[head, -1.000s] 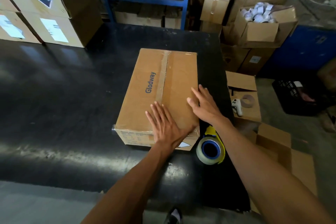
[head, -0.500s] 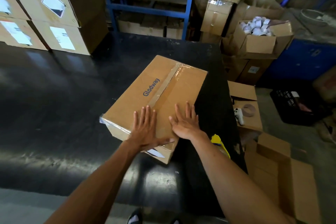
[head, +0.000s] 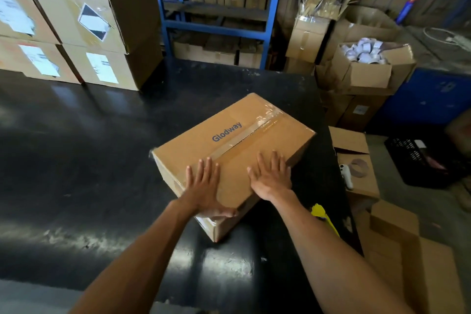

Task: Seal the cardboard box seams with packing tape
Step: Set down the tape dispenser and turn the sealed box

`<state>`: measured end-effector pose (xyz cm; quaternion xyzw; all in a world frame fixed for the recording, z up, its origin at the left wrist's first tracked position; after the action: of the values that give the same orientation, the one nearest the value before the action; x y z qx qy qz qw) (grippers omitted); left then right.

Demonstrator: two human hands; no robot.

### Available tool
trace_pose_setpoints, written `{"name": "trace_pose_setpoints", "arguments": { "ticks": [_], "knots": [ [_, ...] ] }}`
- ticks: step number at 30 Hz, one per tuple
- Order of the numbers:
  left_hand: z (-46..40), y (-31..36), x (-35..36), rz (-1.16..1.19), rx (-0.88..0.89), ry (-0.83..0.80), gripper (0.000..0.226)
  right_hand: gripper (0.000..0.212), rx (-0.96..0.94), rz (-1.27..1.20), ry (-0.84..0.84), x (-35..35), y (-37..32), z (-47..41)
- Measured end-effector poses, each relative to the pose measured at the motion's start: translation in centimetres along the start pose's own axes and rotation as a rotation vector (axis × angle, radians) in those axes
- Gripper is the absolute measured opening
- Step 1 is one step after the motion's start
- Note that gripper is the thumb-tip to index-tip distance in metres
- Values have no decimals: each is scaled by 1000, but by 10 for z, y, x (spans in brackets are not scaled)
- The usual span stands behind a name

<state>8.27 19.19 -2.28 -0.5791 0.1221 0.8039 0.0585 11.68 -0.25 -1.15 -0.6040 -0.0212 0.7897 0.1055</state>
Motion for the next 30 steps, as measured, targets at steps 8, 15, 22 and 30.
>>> {"name": "trace_pose_setpoints", "arguments": {
  "ticks": [8,15,22,30],
  "knots": [
    [-25,-20,-24,51,-71,-208,163,68,-29,66,75,-35,18,-5],
    [-40,-40,-20,22,6,-58,159,78,-32,72,22,-22,58,-16],
    [-58,-59,-36,45,-74,-105,134,79,-13,198,188,-35,28,4],
    [-57,-59,-21,47,-7,3,130,84,-11,42,23,-5,72,-3]
  ]
}}
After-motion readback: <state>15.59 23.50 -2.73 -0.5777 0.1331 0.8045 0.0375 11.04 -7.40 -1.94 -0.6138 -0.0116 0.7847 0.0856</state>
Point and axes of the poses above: each hand's wrist, its own z-axis away from the middle knuckle, its own x-axis out of the palm, y = z × x, the point moved 5 cm from there along -z, towards the middle knuckle, and after that the axes turned 6 degrees about y, right-handed, at the moved point
